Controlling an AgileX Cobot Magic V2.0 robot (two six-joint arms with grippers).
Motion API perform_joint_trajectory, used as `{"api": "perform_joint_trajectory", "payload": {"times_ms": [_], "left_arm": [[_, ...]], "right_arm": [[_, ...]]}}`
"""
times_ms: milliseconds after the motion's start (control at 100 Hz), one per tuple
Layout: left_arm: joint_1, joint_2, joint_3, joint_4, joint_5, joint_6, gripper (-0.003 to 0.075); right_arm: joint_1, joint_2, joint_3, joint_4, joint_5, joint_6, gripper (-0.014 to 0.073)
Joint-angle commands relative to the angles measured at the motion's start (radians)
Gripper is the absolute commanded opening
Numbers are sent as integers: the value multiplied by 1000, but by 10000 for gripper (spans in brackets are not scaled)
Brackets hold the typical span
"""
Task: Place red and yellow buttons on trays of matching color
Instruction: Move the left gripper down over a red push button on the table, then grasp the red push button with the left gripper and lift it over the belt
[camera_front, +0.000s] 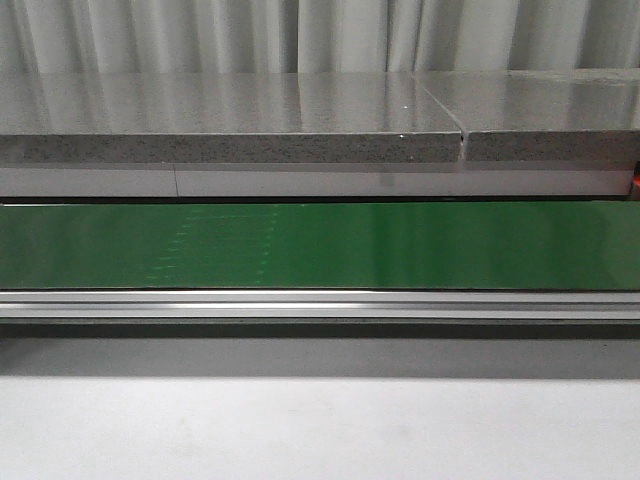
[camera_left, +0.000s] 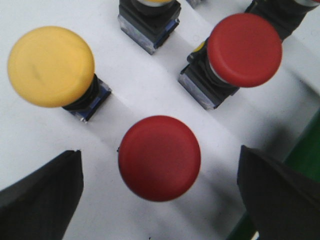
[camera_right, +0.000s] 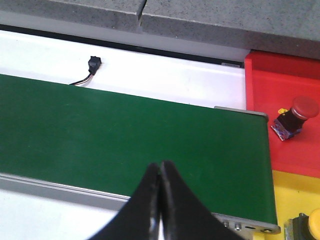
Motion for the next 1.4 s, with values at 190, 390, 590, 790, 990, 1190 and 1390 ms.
{"api": "perform_joint_trajectory", "payload": {"times_ms": [190,390,590,790,990,1190,1390], "left_arm": [[1,32,-71,-4,-36,-9,621],[1,34,-71,-4,-36,-9,558],[1,34,-71,4,-34,-9,285],[1,27,-71,8,-15,-8,57],[1,-50,-71,8,28,-8,-10],[1,-211,-71,-11,45,-8,-10],[-41,-381,-71,-19,66,-1,-10]], "right_arm": [[3,-2,-23,6,-65,-8,-68],[3,-2,-23,6,-64,-8,-68],[3,-2,-23,6,-64,-8,-68],[3,-2,-23,6,-64,-8,-68],[3,-2,-23,6,-64,-8,-68],[3,-2,-23,6,-64,-8,-68],[3,-2,-23,6,-64,-8,-68]]}}
